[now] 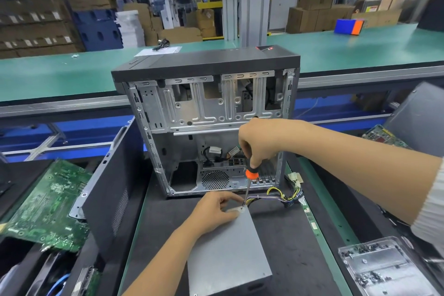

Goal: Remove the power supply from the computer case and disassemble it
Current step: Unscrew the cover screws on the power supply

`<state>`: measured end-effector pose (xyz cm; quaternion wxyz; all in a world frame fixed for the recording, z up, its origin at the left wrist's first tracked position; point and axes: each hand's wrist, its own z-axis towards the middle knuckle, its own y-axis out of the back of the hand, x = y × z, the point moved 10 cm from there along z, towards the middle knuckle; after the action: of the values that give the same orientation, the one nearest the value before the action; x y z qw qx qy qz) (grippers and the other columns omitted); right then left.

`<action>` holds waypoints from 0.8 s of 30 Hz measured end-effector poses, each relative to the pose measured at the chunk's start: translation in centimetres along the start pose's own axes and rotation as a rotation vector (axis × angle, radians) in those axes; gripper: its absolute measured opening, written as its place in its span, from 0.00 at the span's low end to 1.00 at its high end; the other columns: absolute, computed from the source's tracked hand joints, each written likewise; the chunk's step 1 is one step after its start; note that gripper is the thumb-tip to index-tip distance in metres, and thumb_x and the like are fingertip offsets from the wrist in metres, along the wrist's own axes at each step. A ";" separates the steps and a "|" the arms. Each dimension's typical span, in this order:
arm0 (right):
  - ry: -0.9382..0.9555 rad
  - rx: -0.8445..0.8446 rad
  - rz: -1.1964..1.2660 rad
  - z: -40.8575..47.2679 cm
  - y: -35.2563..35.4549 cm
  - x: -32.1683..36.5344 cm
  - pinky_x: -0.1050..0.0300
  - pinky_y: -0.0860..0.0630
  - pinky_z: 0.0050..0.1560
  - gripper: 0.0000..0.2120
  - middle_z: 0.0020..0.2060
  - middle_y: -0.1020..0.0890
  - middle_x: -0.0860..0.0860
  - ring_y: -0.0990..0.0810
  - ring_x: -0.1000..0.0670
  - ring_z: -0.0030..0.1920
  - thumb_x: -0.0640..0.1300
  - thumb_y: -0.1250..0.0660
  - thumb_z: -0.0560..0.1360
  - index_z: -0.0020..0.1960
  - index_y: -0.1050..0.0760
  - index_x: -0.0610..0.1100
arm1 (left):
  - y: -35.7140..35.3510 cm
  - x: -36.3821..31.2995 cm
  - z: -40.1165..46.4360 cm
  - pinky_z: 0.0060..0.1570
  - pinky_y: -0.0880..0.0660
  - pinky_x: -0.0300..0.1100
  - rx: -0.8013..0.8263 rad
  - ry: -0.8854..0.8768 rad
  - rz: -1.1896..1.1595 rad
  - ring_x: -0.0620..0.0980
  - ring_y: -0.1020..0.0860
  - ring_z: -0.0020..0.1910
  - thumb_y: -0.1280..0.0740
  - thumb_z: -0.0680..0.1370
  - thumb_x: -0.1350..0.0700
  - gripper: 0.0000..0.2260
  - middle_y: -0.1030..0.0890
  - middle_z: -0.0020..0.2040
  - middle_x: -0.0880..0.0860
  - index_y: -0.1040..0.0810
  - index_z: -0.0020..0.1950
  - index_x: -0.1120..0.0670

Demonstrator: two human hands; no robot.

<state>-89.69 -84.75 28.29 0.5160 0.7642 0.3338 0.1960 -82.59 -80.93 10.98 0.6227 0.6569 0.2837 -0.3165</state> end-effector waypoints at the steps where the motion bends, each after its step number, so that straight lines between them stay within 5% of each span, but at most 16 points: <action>1: -0.001 0.000 0.027 0.0 0.0 -0.1 0.51 0.18 0.44 0.12 0.44 0.16 0.41 0.16 0.43 0.42 0.42 0.28 0.72 0.52 0.21 0.36 | 0.0 -0.2 0.0 0.30 0.40 0.30 -0.002 -0.006 0.010 0.39 0.34 0.28 0.28 0.74 0.54 0.10 0.27 0.31 0.39 0.17 0.54 0.46; 7: 0.000 -0.003 0.099 -0.1 0.3 -0.6 0.50 0.18 0.45 0.10 0.36 0.18 0.43 0.17 0.46 0.36 0.42 0.28 0.73 0.50 0.22 0.36 | -0.3 0.0 0.2 0.36 0.36 0.28 -0.030 0.035 0.036 0.32 0.29 0.34 0.27 0.74 0.49 0.07 0.24 0.39 0.41 0.16 0.51 0.46; 9: -0.004 -0.011 0.139 -0.2 0.4 -0.8 0.52 0.18 0.44 0.10 0.38 0.17 0.43 0.17 0.47 0.35 0.42 0.28 0.73 0.50 0.21 0.36 | -0.3 0.1 0.2 0.38 0.34 0.35 -0.054 0.058 0.021 0.38 0.29 0.33 0.26 0.74 0.48 0.07 0.22 0.39 0.39 0.15 0.50 0.46; 12: -0.008 -0.040 0.204 -0.5 0.8 -1.3 0.54 0.18 0.41 0.09 0.33 0.20 0.46 0.16 0.46 0.35 0.41 0.28 0.73 0.49 0.21 0.36 | -0.1 0.1 0.1 0.47 0.26 0.47 -0.106 0.074 -0.064 0.51 0.21 0.42 0.28 0.75 0.52 0.05 0.16 0.42 0.52 0.15 0.48 0.51; 17: 0.013 -0.145 0.340 -1.0 2.0 -1.2 0.57 0.18 0.36 0.08 0.28 0.21 0.50 0.15 0.45 0.35 0.42 0.26 0.71 0.46 0.21 0.39 | 1.8 1.1 -1.3 0.33 0.37 0.38 -0.218 0.143 -0.188 0.44 0.37 0.30 0.32 0.77 0.62 0.04 0.34 0.28 0.46 0.22 0.42 0.58; 21: 0.047 -0.264 0.453 -1.3 2.5 0.4 0.63 0.24 0.27 0.11 0.33 0.19 0.50 0.18 0.51 0.31 0.45 0.24 0.68 0.44 0.23 0.44 | 2.4 4.4 -3.7 0.24 0.41 0.37 -0.257 0.428 -0.529 0.47 0.36 0.25 0.41 0.80 0.65 0.11 0.31 0.29 0.52 0.27 0.38 0.59; 24: 0.068 -0.382 0.446 -1.7 2.6 2.1 0.61 0.30 0.30 0.13 0.37 0.23 0.53 0.24 0.54 0.36 0.50 0.23 0.66 0.44 0.24 0.47 | 2.9 5.9 -6.3 0.21 0.42 0.35 -0.303 0.533 -0.682 0.46 0.35 0.21 0.44 0.78 0.67 0.13 0.29 0.28 0.53 0.26 0.36 0.60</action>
<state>-88.56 -82.73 31.23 0.5832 0.7006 0.1318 0.3894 -76.17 -74.92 8.45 0.4773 0.4862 0.6771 -0.2782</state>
